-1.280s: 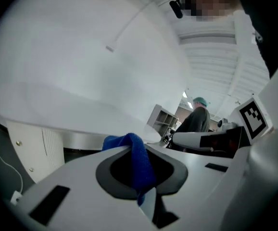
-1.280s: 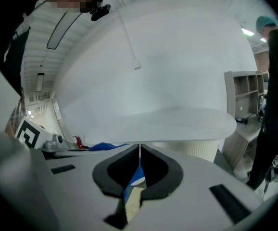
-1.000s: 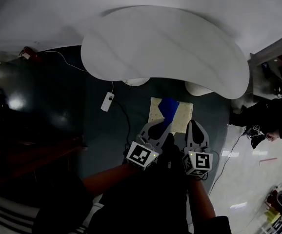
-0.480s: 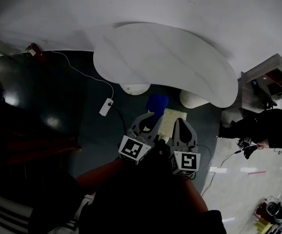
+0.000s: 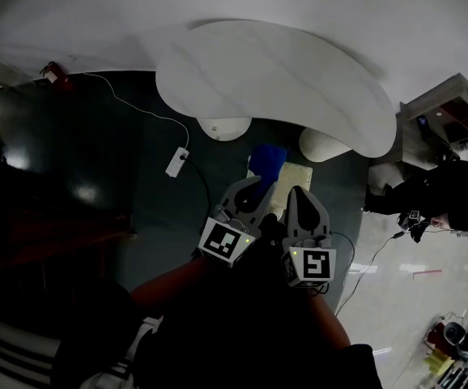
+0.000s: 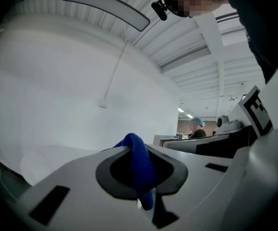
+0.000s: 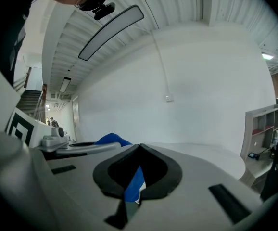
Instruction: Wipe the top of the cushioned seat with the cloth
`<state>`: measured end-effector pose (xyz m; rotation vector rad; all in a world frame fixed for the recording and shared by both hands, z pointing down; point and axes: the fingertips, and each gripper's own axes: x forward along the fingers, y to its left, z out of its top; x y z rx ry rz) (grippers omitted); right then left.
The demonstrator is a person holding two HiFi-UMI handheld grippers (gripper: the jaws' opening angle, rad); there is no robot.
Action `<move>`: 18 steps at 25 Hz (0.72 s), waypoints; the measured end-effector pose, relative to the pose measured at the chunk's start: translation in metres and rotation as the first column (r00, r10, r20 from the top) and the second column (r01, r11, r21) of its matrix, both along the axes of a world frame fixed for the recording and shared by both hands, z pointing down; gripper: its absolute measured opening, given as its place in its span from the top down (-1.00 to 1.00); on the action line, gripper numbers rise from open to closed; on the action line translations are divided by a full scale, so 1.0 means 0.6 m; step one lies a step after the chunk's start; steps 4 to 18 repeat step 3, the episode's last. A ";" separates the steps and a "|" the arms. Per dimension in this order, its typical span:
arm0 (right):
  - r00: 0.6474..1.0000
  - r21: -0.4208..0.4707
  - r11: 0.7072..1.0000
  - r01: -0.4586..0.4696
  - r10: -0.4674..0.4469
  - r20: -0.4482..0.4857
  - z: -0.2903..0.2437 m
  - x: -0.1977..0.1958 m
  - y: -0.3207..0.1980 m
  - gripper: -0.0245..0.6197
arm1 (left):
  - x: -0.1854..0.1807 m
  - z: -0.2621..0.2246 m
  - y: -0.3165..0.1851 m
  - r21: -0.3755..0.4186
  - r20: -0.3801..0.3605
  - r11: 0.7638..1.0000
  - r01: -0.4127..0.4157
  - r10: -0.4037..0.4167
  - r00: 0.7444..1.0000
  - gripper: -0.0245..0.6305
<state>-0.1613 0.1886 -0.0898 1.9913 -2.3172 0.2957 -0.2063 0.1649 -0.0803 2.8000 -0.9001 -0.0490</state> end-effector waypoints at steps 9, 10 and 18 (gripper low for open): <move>1.000 0.020 1.000 0.010 -0.010 -0.006 0.006 -0.022 0.009 0.81 | -0.017 0.021 0.019 -0.004 -0.013 1.000 -0.015 0.015 1.000 0.82; 1.000 0.020 1.000 0.010 -0.010 -0.006 0.006 -0.022 0.009 0.81 | -0.017 0.021 0.019 -0.004 -0.013 1.000 -0.015 0.015 1.000 0.82; 1.000 0.020 1.000 0.010 -0.010 -0.006 0.006 -0.022 0.009 0.81 | -0.017 0.021 0.019 -0.004 -0.013 1.000 -0.015 0.015 1.000 0.82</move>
